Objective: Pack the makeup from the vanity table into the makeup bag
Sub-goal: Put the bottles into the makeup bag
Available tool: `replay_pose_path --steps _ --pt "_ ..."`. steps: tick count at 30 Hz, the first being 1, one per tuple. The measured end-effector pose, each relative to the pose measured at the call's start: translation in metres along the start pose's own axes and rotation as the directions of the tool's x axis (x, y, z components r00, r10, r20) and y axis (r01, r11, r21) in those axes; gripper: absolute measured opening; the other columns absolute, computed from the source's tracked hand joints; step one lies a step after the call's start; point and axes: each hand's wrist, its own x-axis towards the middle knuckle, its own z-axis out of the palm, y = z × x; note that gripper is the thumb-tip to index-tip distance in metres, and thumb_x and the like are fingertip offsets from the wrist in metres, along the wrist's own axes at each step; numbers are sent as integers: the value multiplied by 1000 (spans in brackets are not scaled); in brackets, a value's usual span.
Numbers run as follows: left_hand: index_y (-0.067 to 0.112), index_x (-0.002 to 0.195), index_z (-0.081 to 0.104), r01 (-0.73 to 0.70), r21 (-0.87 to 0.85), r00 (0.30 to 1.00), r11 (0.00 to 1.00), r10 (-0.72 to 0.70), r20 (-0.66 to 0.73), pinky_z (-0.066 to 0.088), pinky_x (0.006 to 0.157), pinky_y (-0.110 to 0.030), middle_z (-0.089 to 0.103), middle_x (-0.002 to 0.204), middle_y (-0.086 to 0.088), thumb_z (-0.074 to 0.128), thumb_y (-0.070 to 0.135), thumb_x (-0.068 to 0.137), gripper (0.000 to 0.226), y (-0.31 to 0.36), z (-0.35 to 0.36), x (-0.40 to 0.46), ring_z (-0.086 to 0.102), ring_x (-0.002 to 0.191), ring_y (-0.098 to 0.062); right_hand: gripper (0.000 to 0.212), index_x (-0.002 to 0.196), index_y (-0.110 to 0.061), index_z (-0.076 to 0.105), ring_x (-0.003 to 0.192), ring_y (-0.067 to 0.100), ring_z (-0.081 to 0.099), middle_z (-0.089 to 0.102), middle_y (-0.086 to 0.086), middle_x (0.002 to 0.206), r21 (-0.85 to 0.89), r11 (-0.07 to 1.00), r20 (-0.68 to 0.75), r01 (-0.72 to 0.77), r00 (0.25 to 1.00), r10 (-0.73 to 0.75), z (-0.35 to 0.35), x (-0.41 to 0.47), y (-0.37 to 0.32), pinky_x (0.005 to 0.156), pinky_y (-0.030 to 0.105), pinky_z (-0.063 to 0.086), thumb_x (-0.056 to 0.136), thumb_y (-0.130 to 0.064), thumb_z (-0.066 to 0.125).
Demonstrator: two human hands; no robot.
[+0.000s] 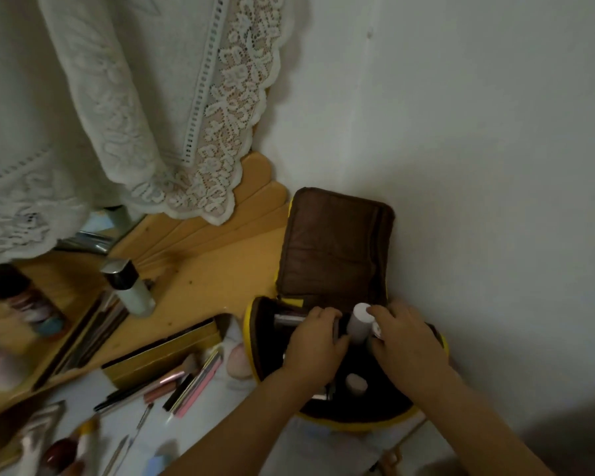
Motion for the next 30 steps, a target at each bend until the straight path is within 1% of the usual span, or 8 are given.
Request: replay_pose_path --steps 2,7,11,13,18,22,26,30 --pt "14 122 52 3 -24 999 1000 -4 -48 45 95 -33 53 124 -5 50 23 93 30 -2 -6 -23 54 109 -21 40 129 -17 50 109 23 51 53 6 121 47 995 24 91 995 -92 -2 -17 -3 89 29 46 90 -20 56" --pt "13 106 64 62 -81 982 995 -75 -175 45 80 -23 66 105 -3 52 15 90 20 -20 -16 -92 61 96 -16 28 120 -14 58 105 24 55 61 8 114 225 949 142 220 956 -255 8 -66 -22 84 30 45 93 -15 51" --pt "17 102 66 224 -68 946 972 -234 -223 47 82 -26 68 102 0 53 15 89 18 -46 -16 -147 61 93 -16 26 113 -14 60 106 24 55 61 8 112 251 931 295 265 895 -335 29 -95 -33 84 31 43 90 -18 48" --pt "18 105 65 313 -54 922 948 -317 -220 44 79 -21 67 103 1 52 17 90 20 -61 -16 -173 61 91 -14 37 113 -15 60 109 24 56 63 8 112 248 925 355 287 862 -362 39 -106 -39 89 29 42 84 -27 41" --pt "22 112 61 492 32 854 870 -476 -208 41 78 -14 66 109 5 48 22 93 23 -100 -18 -220 61 97 -10 35 127 -25 48 120 17 46 53 0 125 200 933 519 301 775 -361 62 -125 -51 96 22 35 93 -27 46" --pt "20 110 61 600 55 791 798 -582 -190 46 80 -22 68 107 -1 47 21 92 23 -124 -21 -235 63 96 -16 33 127 -25 44 120 16 46 46 -4 113 195 942 617 273 713 -334 73 -130 -63 97 21 35 94 -28 44" --pt "20 110 60 647 51 758 761 -633 -160 45 78 -22 66 110 0 46 19 92 24 -149 -33 -245 61 100 -16 34 129 -23 43 121 19 46 49 2 129 184 950 637 252 706 -311 85 -124 -90 99 23 35 95 -30 43" --pt "25 105 57 685 53 727 726 -677 -118 43 84 -21 64 114 2 46 19 91 19 -178 -51 -257 58 106 -14 35 130 -21 44 124 19 45 50 5 132 190 957 631 220 719 -291 107 -119 -145 100 25 34 96 -29 42"
